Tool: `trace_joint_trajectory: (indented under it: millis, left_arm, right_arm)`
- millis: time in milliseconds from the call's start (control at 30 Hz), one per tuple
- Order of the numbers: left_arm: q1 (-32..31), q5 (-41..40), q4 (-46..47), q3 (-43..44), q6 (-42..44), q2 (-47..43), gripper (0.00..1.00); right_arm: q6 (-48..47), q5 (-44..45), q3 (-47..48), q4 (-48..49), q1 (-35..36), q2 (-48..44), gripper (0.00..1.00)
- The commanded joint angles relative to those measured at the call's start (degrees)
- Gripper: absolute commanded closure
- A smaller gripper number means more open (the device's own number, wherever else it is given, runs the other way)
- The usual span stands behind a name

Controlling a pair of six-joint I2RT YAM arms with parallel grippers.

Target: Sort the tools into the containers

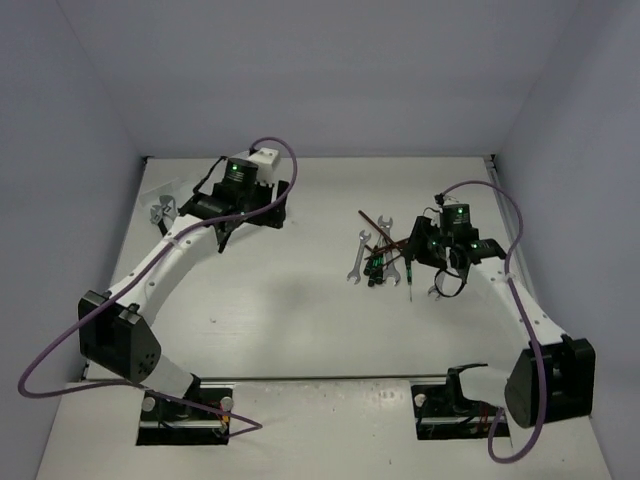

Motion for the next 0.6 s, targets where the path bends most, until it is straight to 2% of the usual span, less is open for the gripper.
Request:
trace_joint_trajectory:
  millis: [0,133,267,567]
  left_arm:
    - [-2.4,-1.9,-8.7,0.7,-0.1,-2.4,0.32]
    - [-3.1,-0.8,-10.5,-3.8,-4.7,-7.4,0.32]
    - [-3.1,0.0,-11.3,-8.5,-7.9,-12.7,0.32]
    - [-3.1,3.1,-12.4,-13.9,-13.0,-18.1,0.32]
  right_arm:
    - [-5.1,-0.7,7.4,2.7,-0.1,8.1,0.58]
    - [-5.8,1.6,13.2,3.8,0.2,15.8,0.5]
    - [-9.6,3.5,18.5,4.1,0.4,24.4,0.47]
    - [-18.1,-0.4,26.6,3.8,1.3,37.9,0.49]
